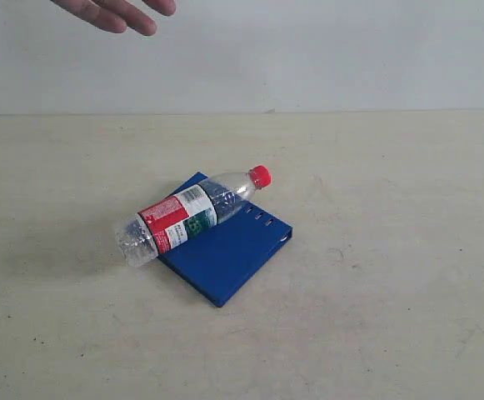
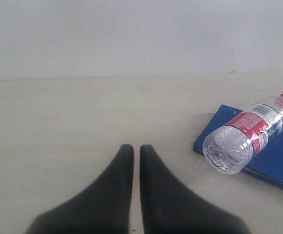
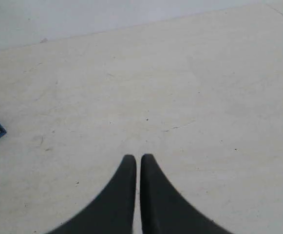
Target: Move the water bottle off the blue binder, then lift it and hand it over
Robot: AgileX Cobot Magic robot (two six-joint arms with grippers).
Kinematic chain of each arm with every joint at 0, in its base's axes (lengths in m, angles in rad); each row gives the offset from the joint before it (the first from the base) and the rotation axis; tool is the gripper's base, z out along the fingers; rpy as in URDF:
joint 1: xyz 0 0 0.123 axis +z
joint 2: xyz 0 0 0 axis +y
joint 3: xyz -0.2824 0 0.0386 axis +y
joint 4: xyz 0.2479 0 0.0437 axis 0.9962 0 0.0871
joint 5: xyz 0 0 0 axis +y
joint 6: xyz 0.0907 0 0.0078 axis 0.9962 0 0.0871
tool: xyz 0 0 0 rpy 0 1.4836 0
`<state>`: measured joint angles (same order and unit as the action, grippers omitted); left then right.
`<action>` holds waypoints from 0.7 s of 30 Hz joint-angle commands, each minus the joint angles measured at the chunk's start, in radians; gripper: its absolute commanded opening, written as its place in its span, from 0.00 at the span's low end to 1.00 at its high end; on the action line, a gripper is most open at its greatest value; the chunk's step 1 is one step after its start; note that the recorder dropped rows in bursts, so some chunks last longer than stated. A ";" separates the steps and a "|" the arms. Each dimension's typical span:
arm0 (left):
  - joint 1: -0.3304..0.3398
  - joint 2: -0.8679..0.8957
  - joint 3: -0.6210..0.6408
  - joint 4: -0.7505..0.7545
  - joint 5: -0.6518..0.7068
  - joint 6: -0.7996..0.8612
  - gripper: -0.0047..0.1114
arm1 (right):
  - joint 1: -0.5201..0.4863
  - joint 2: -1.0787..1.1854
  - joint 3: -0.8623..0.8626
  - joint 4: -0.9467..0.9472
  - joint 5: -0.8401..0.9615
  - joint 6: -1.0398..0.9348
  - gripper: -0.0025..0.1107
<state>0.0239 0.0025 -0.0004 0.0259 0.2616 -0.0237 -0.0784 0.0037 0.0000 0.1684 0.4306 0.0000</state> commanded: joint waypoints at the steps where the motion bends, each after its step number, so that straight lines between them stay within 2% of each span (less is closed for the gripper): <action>1: 0.003 -0.002 0.000 -0.008 -0.007 0.004 0.08 | -0.001 -0.004 0.000 -0.002 -0.005 -0.006 0.02; 6: 0.003 -0.002 0.000 -0.008 -0.007 0.004 0.08 | -0.001 -0.004 0.000 -0.023 -0.031 -0.033 0.02; 9: 0.003 -0.002 0.000 -0.008 -0.009 0.004 0.08 | -0.001 -0.004 0.000 -0.006 -0.141 -0.010 0.02; 14: 0.003 -0.002 0.000 -0.008 -0.009 0.004 0.08 | -0.001 -0.004 0.000 0.356 -0.356 0.192 0.02; 17: 0.003 -0.002 0.000 -0.008 -0.009 0.004 0.08 | -0.001 -0.004 0.000 0.591 -0.408 0.327 0.02; 21: 0.003 -0.002 0.000 -0.008 -0.006 0.004 0.08 | -0.001 -0.004 0.000 0.649 -0.378 0.372 0.02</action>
<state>0.0239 0.0025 -0.0004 0.0259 0.2616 -0.0237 -0.0784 0.0037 0.0000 0.7646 0.0556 0.3379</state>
